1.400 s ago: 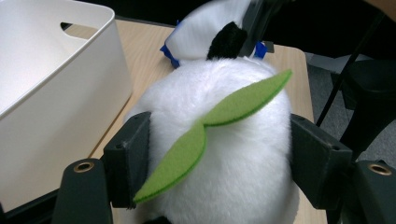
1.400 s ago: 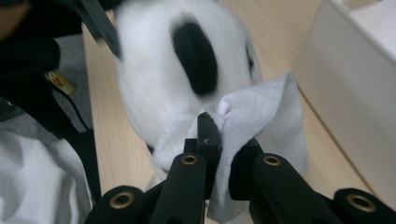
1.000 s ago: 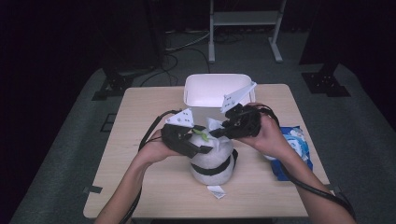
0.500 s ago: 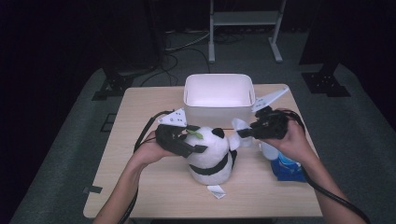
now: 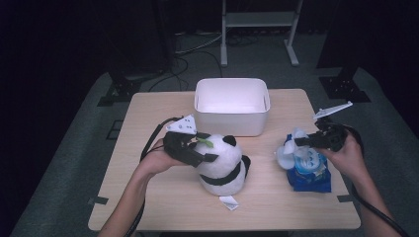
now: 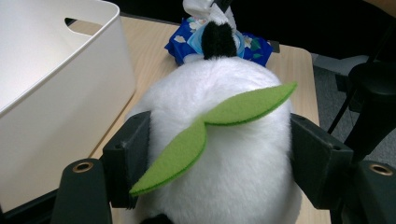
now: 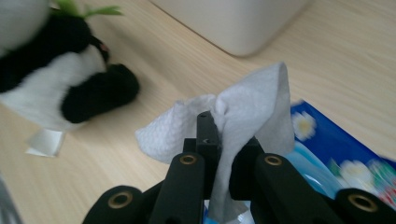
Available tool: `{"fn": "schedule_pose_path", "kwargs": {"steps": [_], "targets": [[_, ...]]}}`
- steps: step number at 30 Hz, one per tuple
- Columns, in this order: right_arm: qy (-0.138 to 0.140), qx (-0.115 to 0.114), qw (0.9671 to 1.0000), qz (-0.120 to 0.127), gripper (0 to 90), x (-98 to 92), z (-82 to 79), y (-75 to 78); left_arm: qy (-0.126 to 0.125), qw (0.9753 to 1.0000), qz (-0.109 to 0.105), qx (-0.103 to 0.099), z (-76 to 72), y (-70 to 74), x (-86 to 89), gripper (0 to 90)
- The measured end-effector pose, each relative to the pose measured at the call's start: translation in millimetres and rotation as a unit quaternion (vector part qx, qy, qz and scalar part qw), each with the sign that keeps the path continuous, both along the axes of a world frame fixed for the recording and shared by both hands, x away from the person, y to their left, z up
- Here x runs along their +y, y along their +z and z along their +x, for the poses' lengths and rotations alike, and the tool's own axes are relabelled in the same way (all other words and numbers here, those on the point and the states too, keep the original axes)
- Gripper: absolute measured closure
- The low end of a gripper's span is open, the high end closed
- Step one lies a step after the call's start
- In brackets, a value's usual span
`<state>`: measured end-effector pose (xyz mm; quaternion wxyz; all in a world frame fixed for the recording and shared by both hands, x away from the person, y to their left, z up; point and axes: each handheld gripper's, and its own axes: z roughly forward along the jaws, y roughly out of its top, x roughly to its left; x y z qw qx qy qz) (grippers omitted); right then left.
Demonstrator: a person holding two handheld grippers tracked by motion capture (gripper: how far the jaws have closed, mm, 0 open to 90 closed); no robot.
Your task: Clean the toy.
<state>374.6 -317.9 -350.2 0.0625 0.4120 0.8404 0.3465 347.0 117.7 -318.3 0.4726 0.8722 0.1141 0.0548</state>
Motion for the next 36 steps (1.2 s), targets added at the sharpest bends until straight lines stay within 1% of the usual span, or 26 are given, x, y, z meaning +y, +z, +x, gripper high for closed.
{"fn": "schedule_pose_path", "kwargs": {"steps": [1, 2, 3, 4, 5, 6, 7, 8, 9, 10, 11, 12, 13, 14, 16, 17, 18, 19, 20, 27, 30, 32, 34, 35, 36], "targets": [[0.000, 0.000, 1.0000, 0.000, 84.6, 0.0, 0.0, 0.0, 0.000, 1.0000, 0.000, 0.000, 0.0, 0.0, 0.0, 28.3], [-0.018, 0.007, 0.9998, 0.001, 84.2, -9.4, 1.7, -7.4, 0.000, 1.0000, 0.000, 0.000, 0.0, 0.0, -0.1, 28.3], [-0.018, 0.007, 0.9998, 0.001, 84.2, -9.4, 1.7, -7.4, 0.000, 1.0000, 0.000, 0.000, 0.0, 0.0, -0.1, 28.3], [-0.036, 0.011, 0.9992, -0.013, 83.1, -16.6, 4.4, -16.0, 0.000, 1.0000, 0.000, 0.001, 0.1, 0.0, 0.2, 28.3], [-0.036, 0.011, 0.9992, -0.013, 83.1, -16.6, 4.4, -16.0, 0.000, 1.0000, 0.000, 0.001, 0.1, 0.0, 0.2, 28.2], [-0.040, 0.015, 0.9990, -0.013, 83.0, -19.6, 5.7, -19.7, 0.000, 1.0000, -0.001, 0.002, 0.0, -0.1, 0.5, 28.2], [-0.048, 0.021, 0.9985, -0.012, 82.6, -24.2, 7.6, -26.0, 0.001, 1.0000, -0.003, 0.003, -0.1, -0.5, 0.7, 28.3], [-0.064, 0.030, 0.9973, -0.018, 79.9, -30.5, 10.2, -36.6, 0.001, 1.0000, -0.002, 0.003, 0.1, -0.4, 1.2, 28.2], [-0.064, 0.030, 0.9973, -0.018, 79.9, -30.5, 10.2, -36.6, 0.001, 1.0000, -0.002, 0.003, 0.1, -0.4, 1.2, 28.2], [-0.074, 0.040, 0.9963, -0.015, 75.6, -35.6, 12.0, -45.5, 0.001, 1.0000, -0.002, 0.004, 0.4, -0.2, 1.3, 28.2], [-0.074, 0.040, 0.9963, -0.015, 75.6, -35.6, 12.0, -45.5, 0.001, 1.0000, -0.002, 0.004, 0.4, -0.2, 1.3, 28.2], [-0.075, 0.044, 0.9962, -0.005, 73.6, -39.0, 11.7, -49.7, 0.001, 1.0000, -0.001, 0.004, 0.8, -0.1, 1.2, 28.2], [-0.075, 0.044, 0.9962, -0.005, 73.6, -39.0, 11.7, -49.7, 0.001, 1.0000, -0.001, 0.004, 0.8, -0.1, 1.2, 28.2], [-0.074, 0.045, 0.9963, 0.001, 70.1, -40.3, 10.8, -49.8, 0.000, 1.0000, 0.001, 0.004, 1.4, 0.3, 0.5, 28.2], [-0.074, 0.044, 0.9963, 0.000, 69.2, -40.4, 10.4, -48.8, 0.000, 1.0000, 0.001, 0.005, 1.2, 0.4, -0.2, 28.2], [-0.075, 0.043, 0.9963, 0.000, 67.7, -40.4, 9.7, -47.1, 0.001, 1.0000, 0.003, 0.005, 1.0, 0.7, -0.7, 28.1], [-0.072, 0.040, 0.9966, 0.008, 65.2, -41.6, 8.9, -43.1, 0.000, 1.0000, 0.002, 0.004, 1.1, 0.7, -1.3, 28.1], [-0.072, 0.040, 0.9966, 0.008, 65.2, -41.6, 8.9, -43.1, 0.000, 1.0000, 0.002, 0.004, 1.1, 0.7, -1.3, 28.0], [-0.071, 0.039, 0.9967, 0.006, 64.1, -41.6, 8.2, -40.0, 0.000, 1.0000, 0.002, 0.004, 1.1, 0.7, -1.4, 28.0], [-0.070, 0.032, 0.9970, 0.004, 63.3, -42.2, 5.6, -31.4, 0.000, 1.0000, 0.002, 0.005, 1.2, 0.8, -0.9, 28.0], [-0.062, 0.027, 0.9977, 0.001, 63.4, -40.1, 3.9, -24.6, 0.000, 1.0000, 0.001, 0.006, 2.2, 0.4, 0.6, 28.0], [-0.060, 0.026, 0.9978, 0.001, 63.4, -39.1, 3.5, -23.2, 0.000, 1.0000, 0.001, 0.006, 2.3, 0.3, 0.9, 28.0], [-0.054, 0.024, 0.9983, -0.006, 63.4, -34.3, 1.8, -15.8, 0.002, 1.0000, 0.001, 0.008, 2.4, 0.5, 1.7, 27.9], [-0.054, 0.024, 0.9983, -0.006, 63.4, -34.3, 1.8, -15.8, 0.002, 1.0000, 0.001, 0.008, 2.4, 0.5, 1.7, 27.9], [-0.050, 0.021, 0.9984, -0.013, 63.3, -31.6, 1.3, -11.5, 0.003, 1.0000, 0.001, 0.007, 3.0, 0.4, 2.5, 27.8]]}}
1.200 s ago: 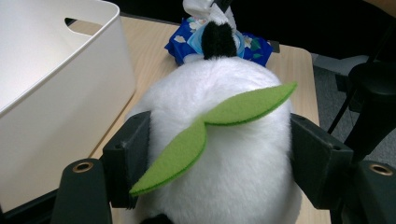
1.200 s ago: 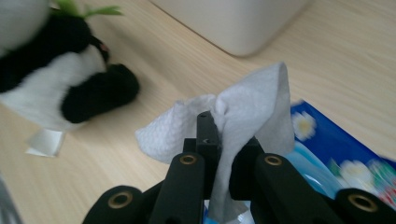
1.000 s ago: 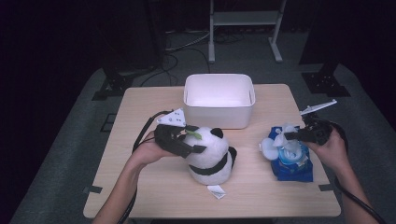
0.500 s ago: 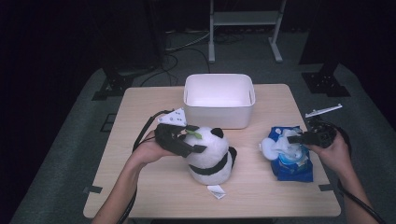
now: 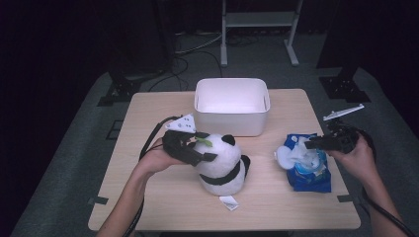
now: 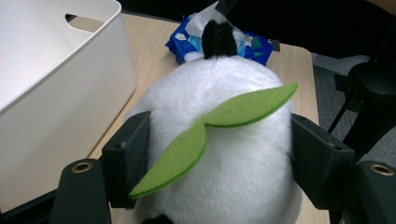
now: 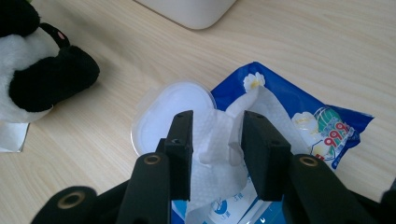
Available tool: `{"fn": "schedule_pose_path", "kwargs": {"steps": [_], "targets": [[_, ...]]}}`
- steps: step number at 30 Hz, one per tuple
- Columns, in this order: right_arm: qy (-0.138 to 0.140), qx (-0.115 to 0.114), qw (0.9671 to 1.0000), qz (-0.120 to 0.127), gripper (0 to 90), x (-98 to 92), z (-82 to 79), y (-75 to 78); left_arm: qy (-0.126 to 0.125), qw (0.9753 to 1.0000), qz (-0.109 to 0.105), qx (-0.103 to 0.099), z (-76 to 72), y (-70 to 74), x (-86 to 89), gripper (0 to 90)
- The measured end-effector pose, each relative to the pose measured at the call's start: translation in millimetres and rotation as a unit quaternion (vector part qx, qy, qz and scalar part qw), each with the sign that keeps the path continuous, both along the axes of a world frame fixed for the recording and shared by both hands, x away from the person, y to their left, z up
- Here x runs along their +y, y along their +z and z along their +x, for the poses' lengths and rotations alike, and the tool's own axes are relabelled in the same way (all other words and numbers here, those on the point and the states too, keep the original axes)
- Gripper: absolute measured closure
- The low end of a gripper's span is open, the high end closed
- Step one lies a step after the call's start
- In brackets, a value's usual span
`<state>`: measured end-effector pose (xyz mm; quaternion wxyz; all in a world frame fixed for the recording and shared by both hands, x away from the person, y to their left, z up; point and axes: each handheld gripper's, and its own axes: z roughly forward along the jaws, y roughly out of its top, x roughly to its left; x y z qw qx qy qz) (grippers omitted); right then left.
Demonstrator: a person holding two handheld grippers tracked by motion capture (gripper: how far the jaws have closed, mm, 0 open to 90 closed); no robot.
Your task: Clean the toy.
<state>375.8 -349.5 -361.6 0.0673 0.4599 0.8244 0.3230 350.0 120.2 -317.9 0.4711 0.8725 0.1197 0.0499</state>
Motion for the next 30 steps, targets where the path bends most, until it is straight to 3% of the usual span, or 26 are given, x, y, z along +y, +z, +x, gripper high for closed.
{"fn": "schedule_pose_path", "kwargs": {"steps": [9, 17, 22, 30], "targets": [[0.020, -0.009, 0.9997, -0.007, 63.3, 11.8, -4.1, 13.5, 0.007, 0.9999, -0.007, 0.008, 3.7, -1.5, 5.8, 27.7], [0.058, -0.012, 0.9982, 0.008, 63.4, 33.2, -7.9, 19.1, 0.008, 0.9999, -0.007, 0.008, 3.6, -1.6, 10.9, 27.4], [0.095, -0.019, 0.9952, 0.010, 64.0, 56.3, -10.3, 21.3, 0.011, 0.9998, -0.010, 0.010, 3.1, -2.8, 16.0, 27.4], [0.129, -0.016, 0.9914, 0.019, 63.7, 78.5, -9.5, 19.7, 0.013, 0.9998, -0.013, 0.011, 3.1, -3.9, 22.1, 27.3]]}}
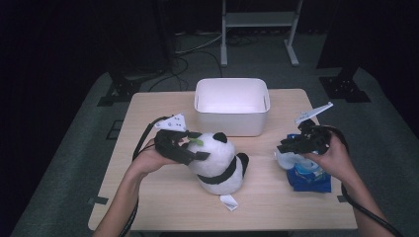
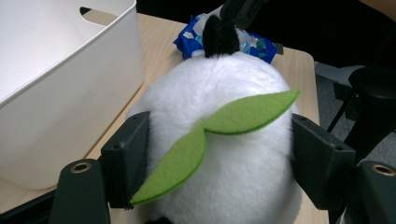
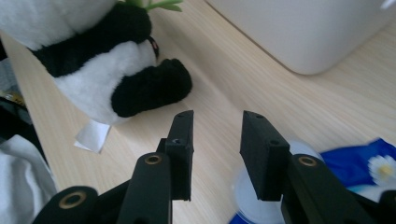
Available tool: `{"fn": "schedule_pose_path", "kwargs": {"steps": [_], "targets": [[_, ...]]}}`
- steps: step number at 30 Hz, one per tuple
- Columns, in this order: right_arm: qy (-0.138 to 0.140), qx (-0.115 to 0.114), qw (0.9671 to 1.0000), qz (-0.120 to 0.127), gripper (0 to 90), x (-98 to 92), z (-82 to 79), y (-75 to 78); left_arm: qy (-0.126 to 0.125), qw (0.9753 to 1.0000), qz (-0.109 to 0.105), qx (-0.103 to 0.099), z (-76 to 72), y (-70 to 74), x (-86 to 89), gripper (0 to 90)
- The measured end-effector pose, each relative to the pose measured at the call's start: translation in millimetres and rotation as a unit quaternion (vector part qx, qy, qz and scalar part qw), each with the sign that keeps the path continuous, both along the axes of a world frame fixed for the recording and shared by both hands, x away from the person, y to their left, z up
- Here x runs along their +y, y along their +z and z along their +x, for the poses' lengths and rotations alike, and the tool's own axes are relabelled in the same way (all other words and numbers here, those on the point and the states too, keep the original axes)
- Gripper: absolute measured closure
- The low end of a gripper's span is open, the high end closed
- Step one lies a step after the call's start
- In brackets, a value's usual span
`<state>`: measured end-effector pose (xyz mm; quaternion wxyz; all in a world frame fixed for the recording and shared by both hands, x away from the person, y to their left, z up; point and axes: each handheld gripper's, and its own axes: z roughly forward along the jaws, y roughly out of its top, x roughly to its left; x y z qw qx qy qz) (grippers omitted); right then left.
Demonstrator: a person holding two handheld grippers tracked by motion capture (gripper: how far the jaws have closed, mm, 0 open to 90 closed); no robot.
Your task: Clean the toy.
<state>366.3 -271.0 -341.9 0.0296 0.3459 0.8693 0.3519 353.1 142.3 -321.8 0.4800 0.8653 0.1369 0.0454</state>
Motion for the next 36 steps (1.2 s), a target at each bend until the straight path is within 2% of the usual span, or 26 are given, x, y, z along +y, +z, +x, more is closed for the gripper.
{"fn": "schedule_pose_path", "kwargs": {"steps": [9, 10, 11, 12, 17, 18, 22, 24, 25, 30, 32, 36], "targets": [[0.044, 0.009, 0.9988, 0.021, 63.3, 27.6, 0.4, -6.1, 0.008, 0.9999, -0.011, 0.007, 1.3, -3.3, 7.8, 27.3], [0.055, 0.011, 0.9981, 0.025, 63.3, 35.3, 1.0, -7.3, 0.010, 0.9998, -0.014, 0.008, 1.3, -4.3, 9.9, 27.4], [0.055, 0.011, 0.9981, 0.025, 63.3, 35.3, 1.0, -7.3, 0.010, 0.9998, -0.014, 0.008, 1.3, -4.3, 9.9, 27.4], [0.068, 0.012, 0.9972, 0.028, 62.9, 44.0, 1.7, -8.8, 0.011, 0.9998, -0.013, 0.008, 1.2, -4.9, 12.2, 27.3], [0.090, 0.017, 0.9955, 0.026, 62.6, 61.9, 2.7, -12.7, 0.015, 0.9997, -0.017, 0.011, 1.0, -7.3, 17.9, 27.4], [0.101, 0.021, 0.9944, 0.025, 62.6, 70.3, 3.1, -14.8, 0.018, 0.9995, -0.023, 0.014, 0.7, -9.4, 20.9, 27.4], [0.118, 0.028, 0.9923, 0.027, 62.3, 82.6, 3.4, -17.3, 0.023, 0.9990, -0.032, 0.019, 0.4, -15.1, 29.3, 27.4], [0.137, 0.035, 0.9895, 0.030, 62.3, 95.5, 3.9, -18.9, 0.029, 0.9987, -0.036, 0.022, 0.0, -18.3, 35.9, 27.4], [0.137, 0.035, 0.9895, 0.030, 62.3, 95.5, 3.9, -18.9, 0.029, 0.9987, -0.036, 0.022, 0.0, -18.3, 35.9, 27.4], [0.163, 0.041, 0.9855, 0.022, 62.4, 120.5, 6.5, -21.4, 0.038, 0.9978, -0.044, 0.030, 0.1, -28.8, 52.8, 27.5], [0.168, 0.049, 0.9844, 0.018, 62.9, 126.5, 6.0, -21.0, 0.041, 0.9973, -0.050, 0.033, 0.2, -33.2, 57.6, 27.5], [0.180, 0.051, 0.9824, 0.011, 63.7, 134.7, 6.0, -20.7, 0.046, 0.9967, -0.058, 0.035, -0.3, -41.7, 62.9, 27.5]]}}
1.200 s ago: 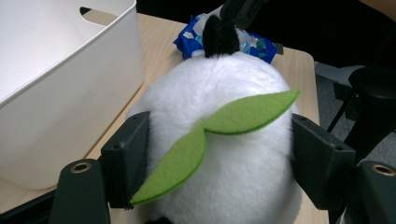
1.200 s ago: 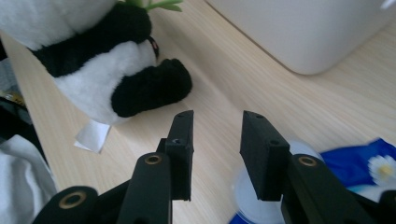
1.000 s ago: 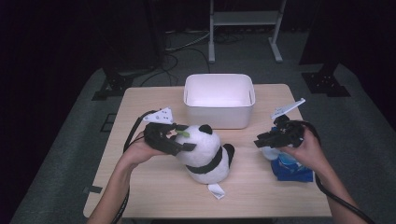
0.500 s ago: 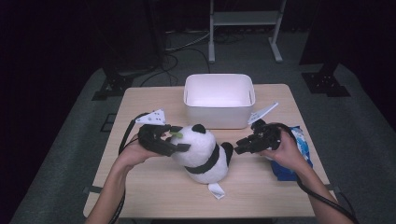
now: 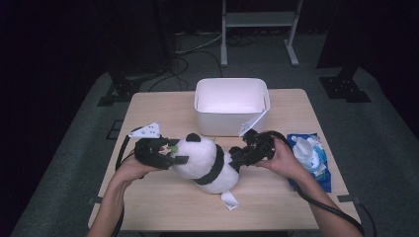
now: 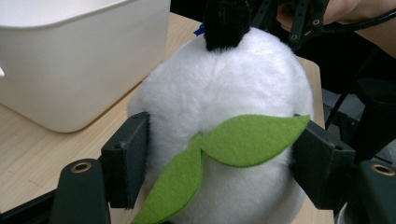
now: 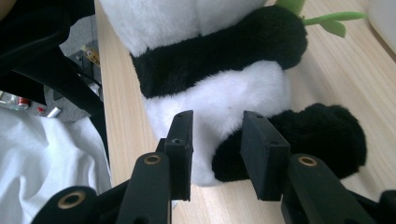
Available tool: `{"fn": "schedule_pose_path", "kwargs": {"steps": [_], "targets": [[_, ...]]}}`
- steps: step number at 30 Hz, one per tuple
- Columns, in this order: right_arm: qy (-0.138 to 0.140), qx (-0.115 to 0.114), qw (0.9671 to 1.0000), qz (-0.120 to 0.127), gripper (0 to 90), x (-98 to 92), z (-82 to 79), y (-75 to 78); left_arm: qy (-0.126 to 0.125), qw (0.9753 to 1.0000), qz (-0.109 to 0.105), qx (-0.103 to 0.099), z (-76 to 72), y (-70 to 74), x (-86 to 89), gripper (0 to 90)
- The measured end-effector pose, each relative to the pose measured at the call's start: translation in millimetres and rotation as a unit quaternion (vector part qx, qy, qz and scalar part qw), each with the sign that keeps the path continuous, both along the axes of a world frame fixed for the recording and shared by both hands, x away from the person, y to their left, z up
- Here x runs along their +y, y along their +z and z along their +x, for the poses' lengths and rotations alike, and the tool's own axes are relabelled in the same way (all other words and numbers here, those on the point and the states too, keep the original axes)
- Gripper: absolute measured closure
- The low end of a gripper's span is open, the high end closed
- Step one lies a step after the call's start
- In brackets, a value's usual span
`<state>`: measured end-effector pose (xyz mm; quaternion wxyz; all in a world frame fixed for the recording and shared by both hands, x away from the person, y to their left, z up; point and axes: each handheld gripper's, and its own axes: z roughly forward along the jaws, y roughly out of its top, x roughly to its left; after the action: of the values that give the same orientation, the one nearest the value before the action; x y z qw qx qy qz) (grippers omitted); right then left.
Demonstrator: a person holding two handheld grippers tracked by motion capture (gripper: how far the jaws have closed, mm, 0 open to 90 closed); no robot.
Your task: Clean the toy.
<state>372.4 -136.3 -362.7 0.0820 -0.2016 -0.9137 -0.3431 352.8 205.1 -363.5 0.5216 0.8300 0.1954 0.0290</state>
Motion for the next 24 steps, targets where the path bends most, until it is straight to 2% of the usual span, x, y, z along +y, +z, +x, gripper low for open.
{"fn": "schedule_pose_path", "kwargs": {"steps": [10, 15, 16, 18, 22, 24], "targets": [[0.012, 0.004, 0.9998, -0.013, 67.0, 6.6, -1.0, -0.8, -0.001, 1.0000, -0.006, -0.006, -2.0, -10.6, 5.6, 28.1], [0.019, 0.004, 0.9997, -0.015, 67.0, 10.7, -3.4, -0.9, 0.003, 1.0000, -0.004, -0.001, -3.3, -16.6, 13.8, 28.4], [0.020, 0.003, 0.9997, -0.016, 67.2, 11.8, -3.6, -0.3, 0.004, 1.0000, -0.002, 0.000, -3.9, -18.2, 16.0, 28.4], [0.014, -0.015, 0.9997, -0.013, 67.7, 15.7, -1.8, 3.9, 0.006, 1.0000, 0.002, 0.004, -3.9, -20.2, 18.7, 28.8], [0.004, -0.016, 0.9998, -0.005, 67.3, 18.3, 4.0, 7.5, 0.004, 0.9995, 0.025, 0.016, -3.8, -32.8, 20.9, 28.7], [0.006, -0.017, 0.9998, -0.006, 67.3, 19.3, 4.2, 7.9, 0.006, 0.9996, 0.021, 0.020, -2.8, -36.4, 22.7, 28.7]]}}
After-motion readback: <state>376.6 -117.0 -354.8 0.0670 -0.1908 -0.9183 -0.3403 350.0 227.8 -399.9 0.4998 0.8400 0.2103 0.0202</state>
